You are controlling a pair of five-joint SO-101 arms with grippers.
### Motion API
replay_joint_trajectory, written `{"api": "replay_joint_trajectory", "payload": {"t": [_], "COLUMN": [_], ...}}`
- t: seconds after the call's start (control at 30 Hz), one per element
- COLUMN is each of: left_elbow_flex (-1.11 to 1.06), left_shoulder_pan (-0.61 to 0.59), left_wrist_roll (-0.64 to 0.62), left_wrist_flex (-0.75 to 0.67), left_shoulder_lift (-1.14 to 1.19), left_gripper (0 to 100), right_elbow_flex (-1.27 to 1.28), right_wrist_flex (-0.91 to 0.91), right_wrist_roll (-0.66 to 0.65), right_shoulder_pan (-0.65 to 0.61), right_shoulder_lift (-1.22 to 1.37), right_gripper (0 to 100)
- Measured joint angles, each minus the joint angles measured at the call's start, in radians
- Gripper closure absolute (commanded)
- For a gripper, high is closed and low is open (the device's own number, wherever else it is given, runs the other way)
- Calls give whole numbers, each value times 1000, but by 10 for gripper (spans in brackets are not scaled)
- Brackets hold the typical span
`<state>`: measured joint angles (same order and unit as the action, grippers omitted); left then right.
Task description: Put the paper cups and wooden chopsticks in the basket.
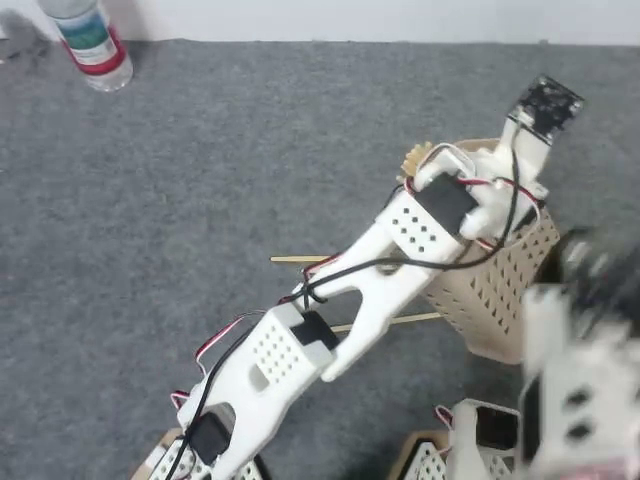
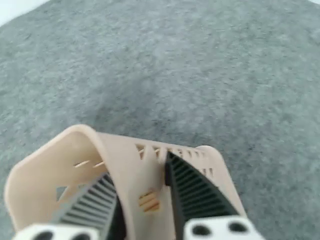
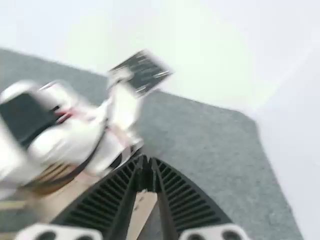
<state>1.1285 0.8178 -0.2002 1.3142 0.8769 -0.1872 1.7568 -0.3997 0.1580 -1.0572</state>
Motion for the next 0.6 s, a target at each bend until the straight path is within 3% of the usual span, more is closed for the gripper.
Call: {"api": "replay_joint_trajectory", "payload": {"t": [0.23,0.4,0.6], "left_elbow_flex": [3,20,107], "left_shoulder_pan": [23,63,160], "left_wrist_roll": [18,101,195], "left_wrist_flex": [11,12,64], "left_shoulder_lift": [-2,38,72], "left_gripper": [987,987,987], "right_elbow_flex": [422,549,657], "right_wrist_flex": [0,0,0], "right_wrist_roll": [-25,-25,-26], "right_shoulder_pan": [-25,-28,-29], "right_shoulder_lift": [-437,-744,-760], "right_gripper": [991,991,991]}}
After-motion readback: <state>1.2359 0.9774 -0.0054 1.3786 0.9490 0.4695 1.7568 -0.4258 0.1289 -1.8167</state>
